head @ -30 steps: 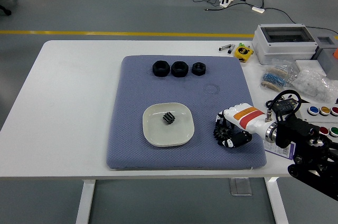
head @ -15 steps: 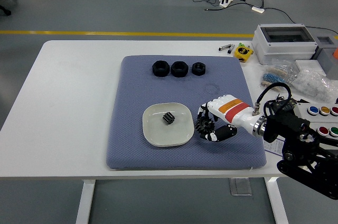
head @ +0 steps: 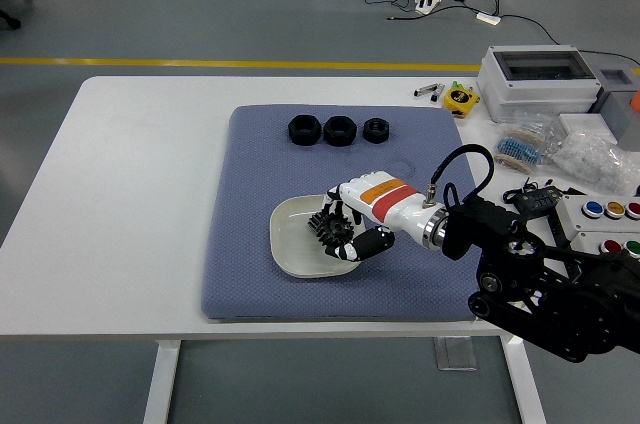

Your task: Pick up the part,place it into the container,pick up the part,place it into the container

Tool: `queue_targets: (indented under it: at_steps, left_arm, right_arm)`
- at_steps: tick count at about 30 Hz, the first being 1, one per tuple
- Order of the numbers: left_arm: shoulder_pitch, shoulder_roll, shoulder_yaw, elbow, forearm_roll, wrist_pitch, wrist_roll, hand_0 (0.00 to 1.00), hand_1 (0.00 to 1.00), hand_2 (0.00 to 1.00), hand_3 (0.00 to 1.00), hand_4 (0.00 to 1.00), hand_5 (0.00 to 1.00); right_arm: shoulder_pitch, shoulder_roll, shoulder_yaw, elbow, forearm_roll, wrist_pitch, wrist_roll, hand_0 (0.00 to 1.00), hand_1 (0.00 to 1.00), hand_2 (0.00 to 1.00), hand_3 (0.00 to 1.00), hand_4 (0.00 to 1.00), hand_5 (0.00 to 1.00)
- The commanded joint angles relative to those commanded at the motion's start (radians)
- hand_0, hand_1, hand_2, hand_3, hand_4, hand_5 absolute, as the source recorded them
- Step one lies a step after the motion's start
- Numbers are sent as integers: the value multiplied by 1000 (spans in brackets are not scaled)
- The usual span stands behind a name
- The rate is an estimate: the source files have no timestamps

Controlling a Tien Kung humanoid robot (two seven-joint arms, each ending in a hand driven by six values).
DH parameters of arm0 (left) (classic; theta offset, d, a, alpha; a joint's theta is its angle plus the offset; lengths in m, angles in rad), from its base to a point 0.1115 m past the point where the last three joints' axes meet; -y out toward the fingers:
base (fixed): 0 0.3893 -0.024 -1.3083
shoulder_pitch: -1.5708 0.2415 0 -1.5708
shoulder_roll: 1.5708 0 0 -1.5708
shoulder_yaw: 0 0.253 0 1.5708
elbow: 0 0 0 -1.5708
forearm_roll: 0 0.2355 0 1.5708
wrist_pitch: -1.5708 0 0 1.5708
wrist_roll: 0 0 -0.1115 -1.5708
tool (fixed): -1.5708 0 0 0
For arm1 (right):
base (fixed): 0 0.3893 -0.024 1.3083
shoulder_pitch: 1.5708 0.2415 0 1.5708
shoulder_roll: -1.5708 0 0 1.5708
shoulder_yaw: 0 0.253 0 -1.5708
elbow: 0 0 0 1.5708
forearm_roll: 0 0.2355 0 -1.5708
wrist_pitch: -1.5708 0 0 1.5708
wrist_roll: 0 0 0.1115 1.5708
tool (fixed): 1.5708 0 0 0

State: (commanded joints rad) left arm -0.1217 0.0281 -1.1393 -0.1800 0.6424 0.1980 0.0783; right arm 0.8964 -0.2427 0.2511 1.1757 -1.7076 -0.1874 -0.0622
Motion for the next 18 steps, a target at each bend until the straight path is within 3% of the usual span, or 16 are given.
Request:
queue_targets:
  at_steps: [2, 3, 8, 9, 18]
  left_arm:
    - [-1, 0, 1, 0, -3, 0, 0, 710, 612, 638, 567, 619, 701]
    - [-2, 0, 2, 0, -4, 0, -1, 710, 611, 638, 567, 619, 701]
    - [-4, 1, 0, 0, -1, 0, 0, 710, 611, 638, 567, 619, 701]
    - [-4, 1, 1, 0, -2, 0, 0, 710, 611, 639, 567, 621, 701]
    - [-9, 2, 2, 0, -9, 1, -4, 710, 610, 638, 567, 620, 700]
  right_arm:
    - [3, 12, -6, -8, 5, -3, 8, 261, 419, 481, 652, 652, 188]
    - [4, 16, -8, -10, 7, -4, 10, 349, 533, 671, 940, 942, 299]
    - [13, 39, -16, -18, 9, -13, 28, 349, 533, 671, 940, 942, 299]
    - [15, 42, -16, -18, 8, -14, 30, 437, 614, 789, 998, 986, 301]
    - [18, 42, -6, -28, 1, -26, 35, 444, 619, 799, 998, 992, 303]
